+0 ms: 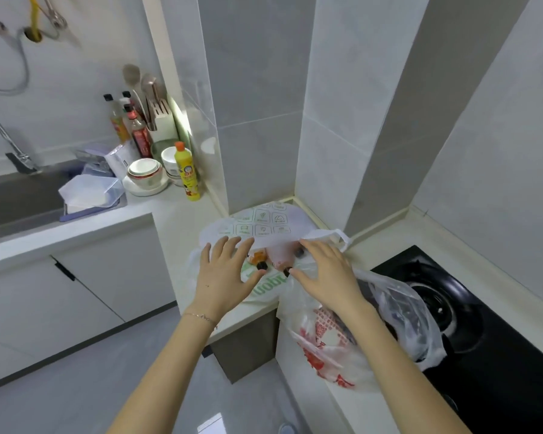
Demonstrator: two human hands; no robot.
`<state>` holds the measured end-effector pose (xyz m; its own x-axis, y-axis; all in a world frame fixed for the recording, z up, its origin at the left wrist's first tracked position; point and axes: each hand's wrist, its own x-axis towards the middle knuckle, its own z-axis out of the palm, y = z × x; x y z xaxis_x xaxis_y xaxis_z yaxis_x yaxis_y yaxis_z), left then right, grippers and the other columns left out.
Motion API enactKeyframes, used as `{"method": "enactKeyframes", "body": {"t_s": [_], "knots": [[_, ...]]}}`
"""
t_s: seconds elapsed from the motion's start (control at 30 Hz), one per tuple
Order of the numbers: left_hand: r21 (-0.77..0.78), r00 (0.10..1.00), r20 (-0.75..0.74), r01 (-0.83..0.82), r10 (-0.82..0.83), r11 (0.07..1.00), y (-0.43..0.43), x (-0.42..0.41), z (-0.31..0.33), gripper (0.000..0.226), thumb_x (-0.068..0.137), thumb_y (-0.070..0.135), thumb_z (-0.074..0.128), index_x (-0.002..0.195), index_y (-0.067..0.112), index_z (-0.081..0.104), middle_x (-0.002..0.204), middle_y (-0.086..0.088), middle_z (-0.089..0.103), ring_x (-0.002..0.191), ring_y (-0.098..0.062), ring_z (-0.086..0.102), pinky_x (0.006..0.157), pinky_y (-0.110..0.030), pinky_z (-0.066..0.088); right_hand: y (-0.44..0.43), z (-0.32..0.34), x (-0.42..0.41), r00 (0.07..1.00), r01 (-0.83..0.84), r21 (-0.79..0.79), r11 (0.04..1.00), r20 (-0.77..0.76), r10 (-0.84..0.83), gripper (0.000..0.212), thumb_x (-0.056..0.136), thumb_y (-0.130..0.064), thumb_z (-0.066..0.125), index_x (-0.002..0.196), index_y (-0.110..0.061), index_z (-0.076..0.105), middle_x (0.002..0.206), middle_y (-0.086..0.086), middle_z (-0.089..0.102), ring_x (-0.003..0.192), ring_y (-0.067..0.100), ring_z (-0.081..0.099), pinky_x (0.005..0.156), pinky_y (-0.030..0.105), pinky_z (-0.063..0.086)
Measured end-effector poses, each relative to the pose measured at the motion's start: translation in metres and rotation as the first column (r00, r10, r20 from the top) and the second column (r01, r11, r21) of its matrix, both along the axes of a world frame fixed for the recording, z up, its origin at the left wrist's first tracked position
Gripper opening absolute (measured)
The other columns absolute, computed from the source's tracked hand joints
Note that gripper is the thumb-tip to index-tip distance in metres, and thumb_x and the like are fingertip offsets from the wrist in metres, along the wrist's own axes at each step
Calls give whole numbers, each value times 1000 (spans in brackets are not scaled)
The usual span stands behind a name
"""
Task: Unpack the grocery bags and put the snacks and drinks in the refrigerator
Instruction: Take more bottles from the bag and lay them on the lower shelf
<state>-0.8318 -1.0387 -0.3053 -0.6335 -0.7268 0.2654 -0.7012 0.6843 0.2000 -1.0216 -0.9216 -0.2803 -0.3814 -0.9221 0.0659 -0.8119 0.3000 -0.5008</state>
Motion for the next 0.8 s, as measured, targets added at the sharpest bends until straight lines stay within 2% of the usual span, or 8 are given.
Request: {"method": "enactKeyframes", "body": {"t_s": [0.13, 0.2, 0.27, 0.33, 0.43, 0.53, 0.67, 0.8], "knots": [[46, 996, 66, 50, -52, 998, -26, -15, -35, 60, 82, 57, 44, 130, 23, 55, 130, -7, 59, 126, -36, 50, 107, -59, 30, -32, -25, -10, 1000, 15, 73, 997, 15, -16, 58, 90, -47, 58, 141, -21, 44, 142, -2, 49, 131, 19, 42, 108, 34, 33], [3, 989, 111, 100, -100, 995, -40, -22, -51, 53, 75, 47, 68, 122, 23, 57, 120, -8, 62, 117, -35, 57, 105, -60, 31, -45, -39, -13, 1000, 29, 130, 991, 1, -30, 53, 92, -48, 56, 134, -18, 51, 134, 1, 55, 126, 21, 47, 103, 33, 37], [8, 973, 183, 140, -139, 990, -57, -32, -65, 64, 61, 38, 85, 117, 24, 58, 115, -6, 64, 113, -33, 59, 103, -60, 35, -56, -52, -15, 999, 54, 168, 984, -10, -53, 46, 91, -49, 55, 123, -16, 57, 119, 2, 62, 114, 22, 54, 94, 33, 42], [35, 951, 246, 184, -187, 982, -73, -39, -77, 69, 55, 34, 89, 117, 24, 61, 118, -6, 64, 116, -34, 58, 102, -60, 37, -67, -66, -16, 997, 76, 187, 979, -21, -73, 43, 91, -48, 55, 119, -16, 59, 111, 2, 64, 108, 22, 57, 91, 33, 44], [51, 904, 320, 284, -285, 958, -97, -48, -91, 66, 53, 25, 91, 114, 22, 66, 124, -8, 62, 121, -37, 56, 102, -61, 38, -85, -85, -17, 994, 110, 249, 962, -46, -102, 41, 90, -46, 56, 119, -17, 58, 110, 2, 64, 108, 23, 55, 92, 33, 42], [57, 844, 386, 381, -373, 923, -122, -60, -101, 68, 50, 15, 91, 113, 21, 65, 129, -11, 59, 125, -37, 53, 105, -61, 32, -102, -102, -17, 990, 140, 310, 940, -40, -134, 35, 91, -42, 56, 114, -15, 59, 109, 4, 64, 108, 25, 55, 92, 33, 41], [64, 784, 443, 455, -434, 888, -148, -76, -119, 65, 48, 2, 86, 108, 20, 68, 129, -17, 59, 125, -39, 52, 105, -63, 30, -124, -122, -18, 986, 168, 412, 896, -88, -145, 51, 91, -41, 57, 133, -13, 50, 115, 8, 62, 111, 26, 53, 95, 33, 38], [64, 749, 463, 506, -475, 860, -163, -84, -134, 53, 55, 6, 87, 103, 21, 70, 128, -17, 59, 123, -40, 54, 106, -60, 31, -140, -144, -20, 979, 198, 470, 860, -55, -195, 77, 89, -37, 61, 152, -14, 22, 130, 9, 55, 120, 29, 49, 102, 34, 35]]}}
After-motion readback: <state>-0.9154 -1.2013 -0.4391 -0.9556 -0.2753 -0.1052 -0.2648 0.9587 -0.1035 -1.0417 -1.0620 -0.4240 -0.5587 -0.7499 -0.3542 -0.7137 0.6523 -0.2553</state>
